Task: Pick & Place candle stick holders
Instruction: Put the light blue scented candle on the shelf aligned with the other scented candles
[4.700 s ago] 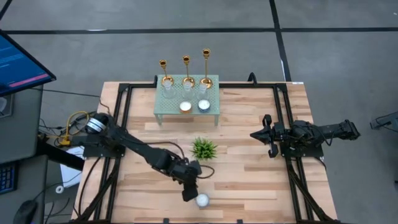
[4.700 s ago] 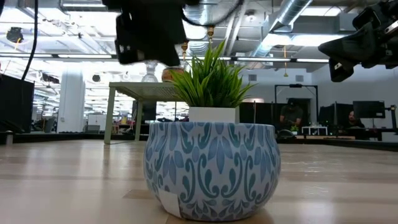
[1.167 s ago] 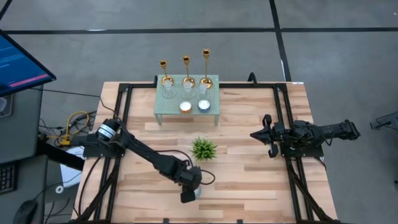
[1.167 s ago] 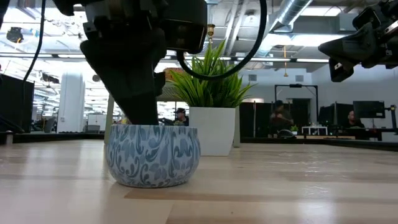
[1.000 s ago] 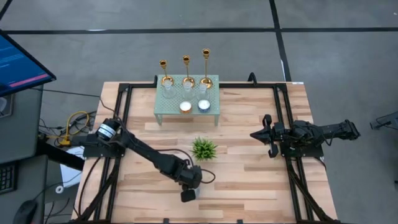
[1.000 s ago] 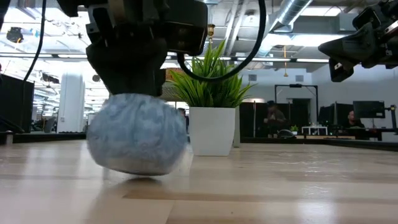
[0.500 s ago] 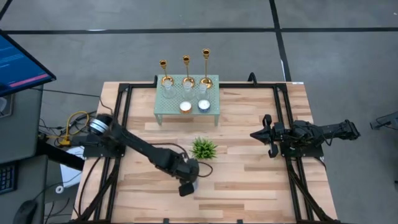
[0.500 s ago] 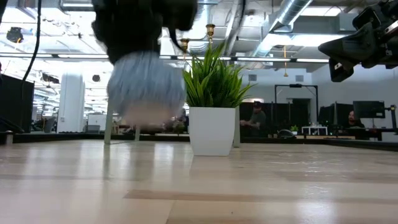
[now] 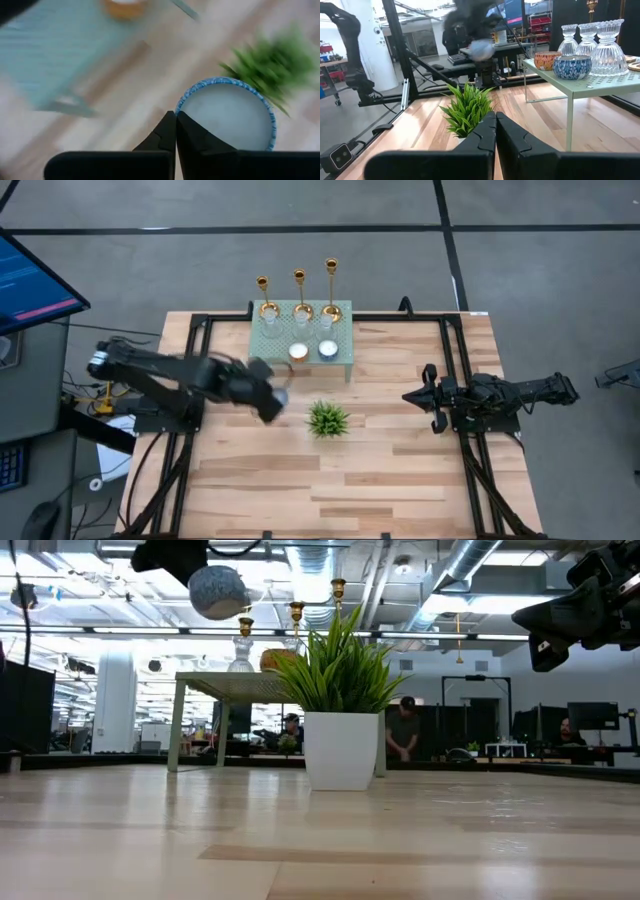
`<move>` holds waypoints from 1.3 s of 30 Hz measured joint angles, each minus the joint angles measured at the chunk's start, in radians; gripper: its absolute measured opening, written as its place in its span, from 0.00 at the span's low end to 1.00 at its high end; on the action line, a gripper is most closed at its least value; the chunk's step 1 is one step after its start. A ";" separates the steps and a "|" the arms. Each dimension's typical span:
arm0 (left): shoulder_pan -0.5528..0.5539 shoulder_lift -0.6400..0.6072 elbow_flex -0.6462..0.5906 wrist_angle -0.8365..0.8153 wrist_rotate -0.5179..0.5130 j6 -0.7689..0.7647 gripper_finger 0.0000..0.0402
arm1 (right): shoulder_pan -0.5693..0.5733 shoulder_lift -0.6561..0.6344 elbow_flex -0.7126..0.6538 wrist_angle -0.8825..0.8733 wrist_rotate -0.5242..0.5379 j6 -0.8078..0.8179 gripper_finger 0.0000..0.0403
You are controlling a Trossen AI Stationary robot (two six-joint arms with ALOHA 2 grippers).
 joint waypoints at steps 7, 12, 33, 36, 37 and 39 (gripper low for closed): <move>0.242 -0.155 0.000 -0.073 -0.075 0.028 0.00 | 0.000 0.000 0.000 0.000 0.000 0.000 0.00; 0.381 -0.158 0.000 -0.070 -0.050 0.108 0.00 | 0.000 0.000 0.000 0.000 0.000 0.000 0.00; 0.567 0.071 0.000 -0.018 0.034 0.247 0.00 | 0.000 0.000 0.000 0.000 0.000 0.000 0.00; 0.578 0.073 0.000 -0.016 0.044 0.255 0.01 | 0.000 0.000 0.000 0.000 0.000 0.000 0.00; 0.580 0.072 0.000 -0.014 0.050 0.255 0.01 | 0.000 0.000 0.000 0.000 0.000 0.000 0.00; 0.586 0.072 0.000 -0.011 0.066 0.256 0.01 | 0.000 0.000 0.000 0.000 0.000 0.000 0.00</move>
